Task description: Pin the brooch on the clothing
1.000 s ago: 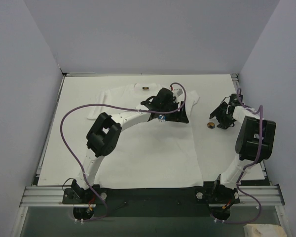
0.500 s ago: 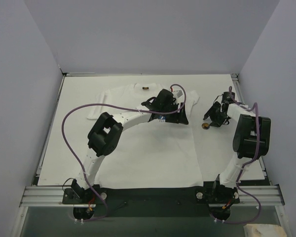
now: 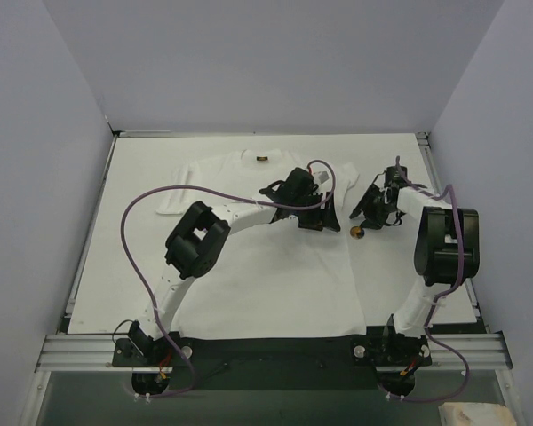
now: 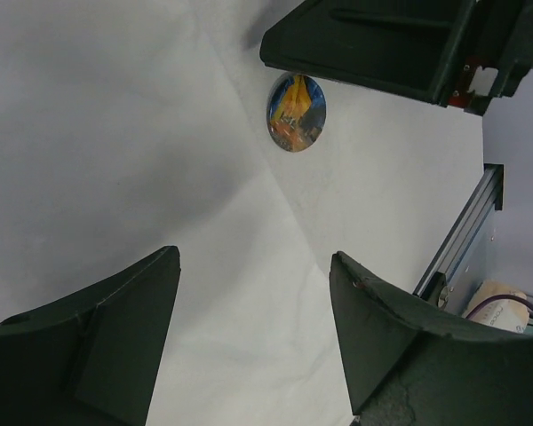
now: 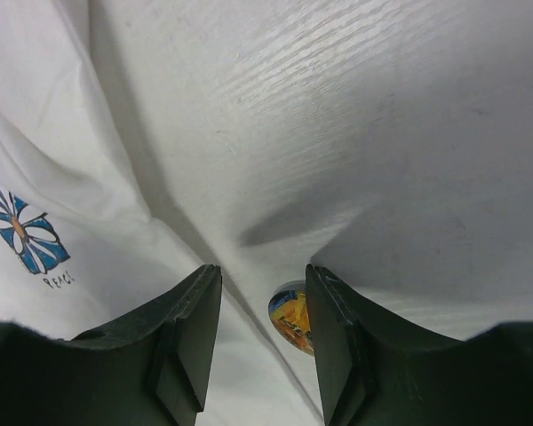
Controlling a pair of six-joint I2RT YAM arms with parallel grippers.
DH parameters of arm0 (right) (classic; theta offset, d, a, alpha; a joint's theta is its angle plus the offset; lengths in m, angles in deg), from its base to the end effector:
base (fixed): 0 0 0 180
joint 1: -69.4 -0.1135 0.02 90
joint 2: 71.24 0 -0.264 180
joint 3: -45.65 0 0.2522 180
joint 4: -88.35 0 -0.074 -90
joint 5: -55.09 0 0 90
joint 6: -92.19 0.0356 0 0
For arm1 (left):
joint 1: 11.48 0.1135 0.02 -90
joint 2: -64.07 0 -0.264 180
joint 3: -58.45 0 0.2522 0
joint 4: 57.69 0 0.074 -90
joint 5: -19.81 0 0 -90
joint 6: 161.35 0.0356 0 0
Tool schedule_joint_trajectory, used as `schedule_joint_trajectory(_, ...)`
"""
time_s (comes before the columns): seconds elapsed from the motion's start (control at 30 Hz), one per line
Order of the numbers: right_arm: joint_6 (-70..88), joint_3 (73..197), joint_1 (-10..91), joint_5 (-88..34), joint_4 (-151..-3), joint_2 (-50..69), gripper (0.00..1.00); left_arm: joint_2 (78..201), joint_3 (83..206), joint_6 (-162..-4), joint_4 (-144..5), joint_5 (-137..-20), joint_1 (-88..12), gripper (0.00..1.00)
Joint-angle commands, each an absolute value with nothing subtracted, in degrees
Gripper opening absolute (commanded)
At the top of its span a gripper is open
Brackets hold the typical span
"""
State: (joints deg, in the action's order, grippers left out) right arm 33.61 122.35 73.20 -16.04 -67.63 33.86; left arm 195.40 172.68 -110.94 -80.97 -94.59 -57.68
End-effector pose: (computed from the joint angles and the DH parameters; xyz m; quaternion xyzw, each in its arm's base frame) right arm 0.3762 -0.0135 0.1631 0.2322 0.9061 0.2266 0.2715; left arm 0.3469 -0.3829 0.1686 0.1397 0.8806 -0.4197 0.1699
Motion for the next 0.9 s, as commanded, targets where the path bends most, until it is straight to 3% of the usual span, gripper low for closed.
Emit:
schedule_joint_trajectory(0.0,34.62,120.15,72.74,-14.52,-64.44,31.25,0.43,196.52,174.17,-113.35,-76.55,-96.82,-58.07,0.78)
schedule_joint_trajectory(0.37,34.01,117.07,74.67,-19.44,-64.18,23.34,0.43,198.89,176.36,-115.47,-74.44,-97.61,-59.73,0.78)
schedule_joint_trajectory(0.87,33.83,112.15,74.85,-16.9,-67.52,26.75,0.43,202.84,180.48,-117.93,-73.03,-95.59,-60.53,0.72)
